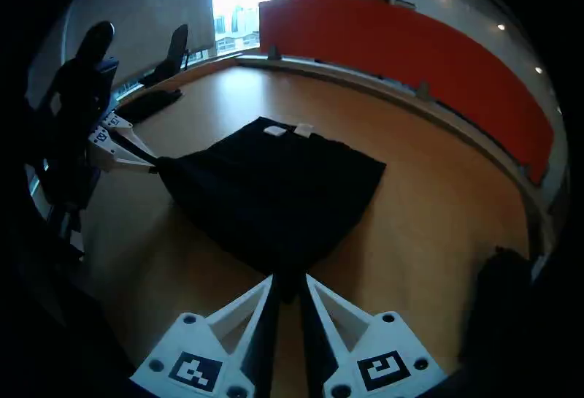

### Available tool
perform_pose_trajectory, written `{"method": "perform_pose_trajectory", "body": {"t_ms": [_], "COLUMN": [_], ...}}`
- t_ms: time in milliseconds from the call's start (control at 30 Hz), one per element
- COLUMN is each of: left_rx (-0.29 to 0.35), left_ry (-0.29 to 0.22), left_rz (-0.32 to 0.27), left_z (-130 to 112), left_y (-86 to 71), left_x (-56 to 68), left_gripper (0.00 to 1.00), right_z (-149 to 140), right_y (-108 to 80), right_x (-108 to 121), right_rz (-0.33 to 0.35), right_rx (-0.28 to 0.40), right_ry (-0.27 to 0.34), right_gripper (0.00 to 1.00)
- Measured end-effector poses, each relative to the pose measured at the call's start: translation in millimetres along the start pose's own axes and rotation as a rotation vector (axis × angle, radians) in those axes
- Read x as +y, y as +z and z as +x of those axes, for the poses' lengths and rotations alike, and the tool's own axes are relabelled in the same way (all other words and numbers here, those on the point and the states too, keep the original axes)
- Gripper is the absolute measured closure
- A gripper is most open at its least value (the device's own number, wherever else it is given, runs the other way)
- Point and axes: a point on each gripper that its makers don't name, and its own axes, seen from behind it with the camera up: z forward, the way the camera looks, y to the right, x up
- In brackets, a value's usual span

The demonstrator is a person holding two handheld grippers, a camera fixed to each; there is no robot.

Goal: Fold towel

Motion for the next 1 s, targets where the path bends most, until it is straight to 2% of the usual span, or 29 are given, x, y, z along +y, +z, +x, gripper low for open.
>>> {"method": "perform_pose_trajectory", "body": {"t_ms": [200,400,633,1000], "left_rx": [0.032,0.048,0.063,0.072], "left_ry": [-0.001,-0.006,-0.02,-0.036], "left_rz": [0.01,0.011,0.012,0.003], "left_z": [20.3,36.7,51.1,61.1], "left_y": [-19.5,-38.6,-57.3,-79.5], "left_x": [0.9,3.6,5.7,13.3], "left_gripper": [0.91,0.91,0.91,0.91], "right_z": [25.2,41.0,51.9,62.6], "right_y": [-20.0,-35.5,-52.3,-74.3], "right_x": [1.9,2.9,-1.4,-7.9], "right_rz": [-0.011,-0.016,-0.013,-0.014], "right_rx": [0.053,0.079,0.092,0.114], "right_ry": [0.006,-0.005,-0.001,0.01], "right_gripper": [0.83,0.83,0.83,0.83]}}
